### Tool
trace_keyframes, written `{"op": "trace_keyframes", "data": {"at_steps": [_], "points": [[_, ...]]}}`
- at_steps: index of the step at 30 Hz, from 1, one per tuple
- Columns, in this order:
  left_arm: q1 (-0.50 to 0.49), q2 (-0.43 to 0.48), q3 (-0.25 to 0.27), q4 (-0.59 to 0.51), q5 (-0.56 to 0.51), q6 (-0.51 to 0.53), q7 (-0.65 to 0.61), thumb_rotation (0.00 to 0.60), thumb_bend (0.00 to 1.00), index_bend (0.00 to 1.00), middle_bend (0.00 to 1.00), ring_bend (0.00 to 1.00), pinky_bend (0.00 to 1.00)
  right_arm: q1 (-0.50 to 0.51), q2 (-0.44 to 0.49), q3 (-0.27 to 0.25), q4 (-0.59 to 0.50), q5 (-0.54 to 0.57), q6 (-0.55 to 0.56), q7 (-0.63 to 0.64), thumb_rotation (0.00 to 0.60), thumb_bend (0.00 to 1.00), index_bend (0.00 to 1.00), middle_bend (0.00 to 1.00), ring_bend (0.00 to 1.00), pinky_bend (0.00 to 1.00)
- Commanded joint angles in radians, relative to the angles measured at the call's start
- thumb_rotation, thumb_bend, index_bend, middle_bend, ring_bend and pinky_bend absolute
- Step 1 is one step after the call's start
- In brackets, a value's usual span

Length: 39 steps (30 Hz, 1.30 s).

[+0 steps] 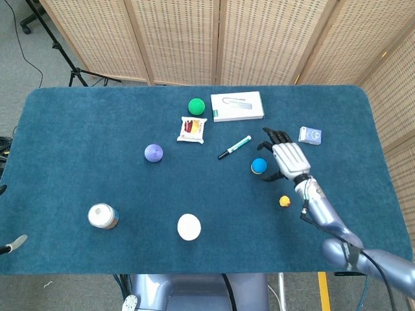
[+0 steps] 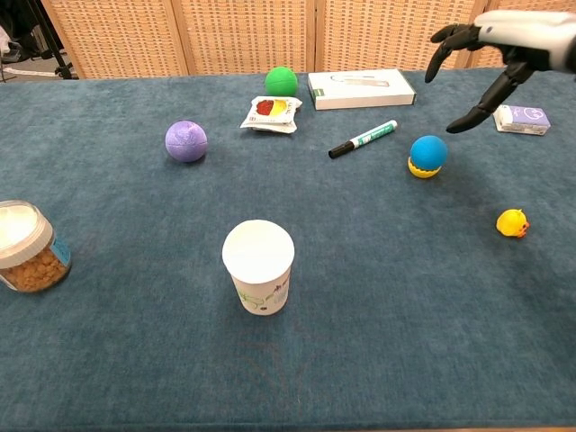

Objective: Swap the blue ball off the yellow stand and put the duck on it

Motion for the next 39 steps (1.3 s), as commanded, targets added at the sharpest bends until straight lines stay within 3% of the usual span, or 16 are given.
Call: {"op": "trace_keyframes", "data": {"at_steps": [1,11,28,39], "points": [[-0.006,0.001,-0.004,-0.007,-0.010,-0.014,0.011,0.600,0.00,0.00,0.00,0.00,0.00,0.079,-0.082,0.002,0.130,0.094,-0.082,-0.033,0.600,0.05,0.31,0.00,0.00,0.00],[-0.030,0.013,0.001,-0.021,-0.024,-0.075,0.028,0.600,0.00,0.00,0.00,0.00,0.00,0.108,-0.125,-0.059,0.243,0.156,-0.151,-0.052,0.600,0.05,0.31,0.00,0.00,0.00],[-0.050,0.005,-0.002,-0.036,-0.037,-0.109,0.075,0.600,0.00,0.00,0.00,0.00,0.00,0.134,-0.152,-0.081,0.312,0.162,-0.166,-0.030,0.600,0.10,0.36,0.00,0.00,0.00],[-0.052,0.005,-0.004,-0.035,-0.046,-0.113,0.074,0.600,0.00,0.00,0.00,0.00,0.00,0.145,-0.173,-0.091,0.351,0.180,-0.171,-0.033,0.600,0.22,0.42,0.00,0.00,0.00]]}}
